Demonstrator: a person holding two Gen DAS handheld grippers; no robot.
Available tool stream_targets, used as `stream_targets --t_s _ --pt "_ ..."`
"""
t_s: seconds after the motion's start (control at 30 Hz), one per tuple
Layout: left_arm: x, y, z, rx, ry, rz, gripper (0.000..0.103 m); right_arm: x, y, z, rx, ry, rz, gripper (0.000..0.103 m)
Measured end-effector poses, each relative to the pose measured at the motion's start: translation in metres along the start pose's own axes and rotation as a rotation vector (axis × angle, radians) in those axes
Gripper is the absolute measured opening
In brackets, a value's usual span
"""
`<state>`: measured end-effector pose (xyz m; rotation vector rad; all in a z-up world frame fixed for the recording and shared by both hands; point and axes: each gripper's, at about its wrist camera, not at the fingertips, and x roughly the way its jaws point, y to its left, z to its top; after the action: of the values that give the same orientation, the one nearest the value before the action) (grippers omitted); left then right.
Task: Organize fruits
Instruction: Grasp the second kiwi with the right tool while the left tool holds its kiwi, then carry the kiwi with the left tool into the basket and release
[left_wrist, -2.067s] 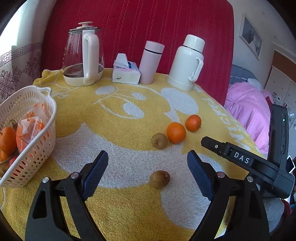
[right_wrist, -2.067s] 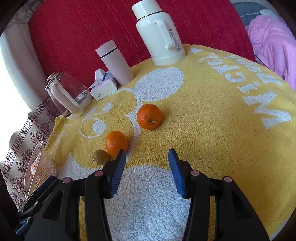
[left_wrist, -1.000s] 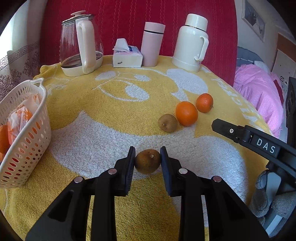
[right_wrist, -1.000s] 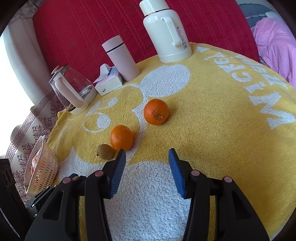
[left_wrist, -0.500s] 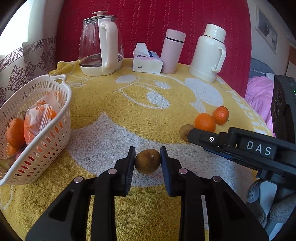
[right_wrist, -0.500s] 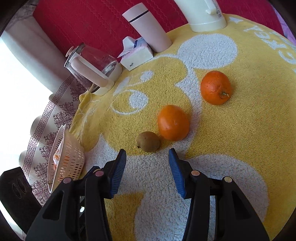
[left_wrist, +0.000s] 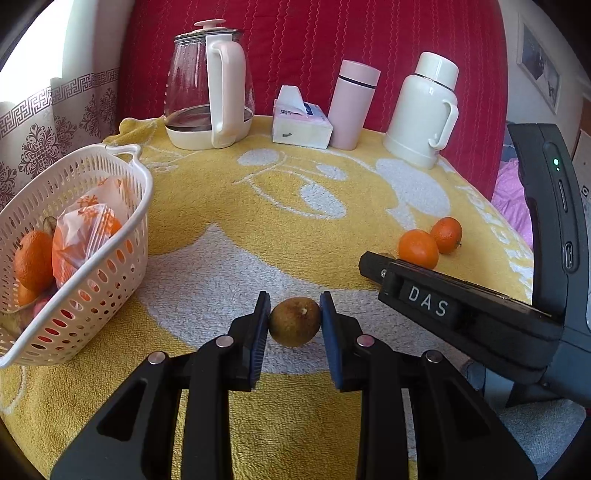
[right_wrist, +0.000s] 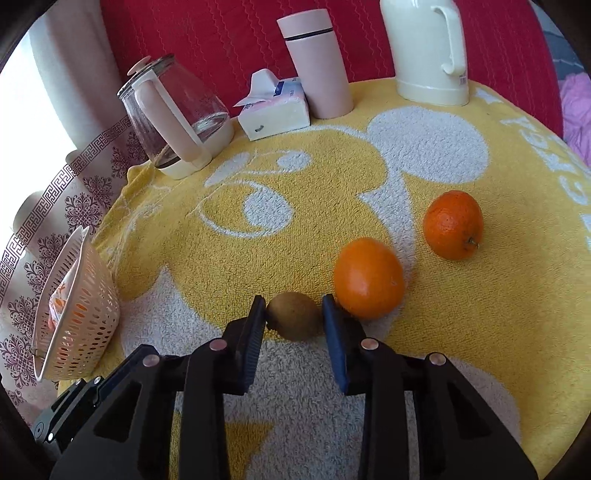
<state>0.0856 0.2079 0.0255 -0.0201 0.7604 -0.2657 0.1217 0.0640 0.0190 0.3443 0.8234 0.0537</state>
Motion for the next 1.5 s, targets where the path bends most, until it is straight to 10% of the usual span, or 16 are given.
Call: stream_targets --t_s 0.8,1.5 --pt "-0.022 -0.005 0.004 0.027 -0.133 0.067 0.028 -0.043 -0.040 -0.028 0.040 -0.085 -0.008 0.030" --pt "-0.086 0.034 0.017 -0.145 -0.437 0.358 0.028 -0.043 -0.038 -0.029 0.027 -0.086 -0.015 0.030"
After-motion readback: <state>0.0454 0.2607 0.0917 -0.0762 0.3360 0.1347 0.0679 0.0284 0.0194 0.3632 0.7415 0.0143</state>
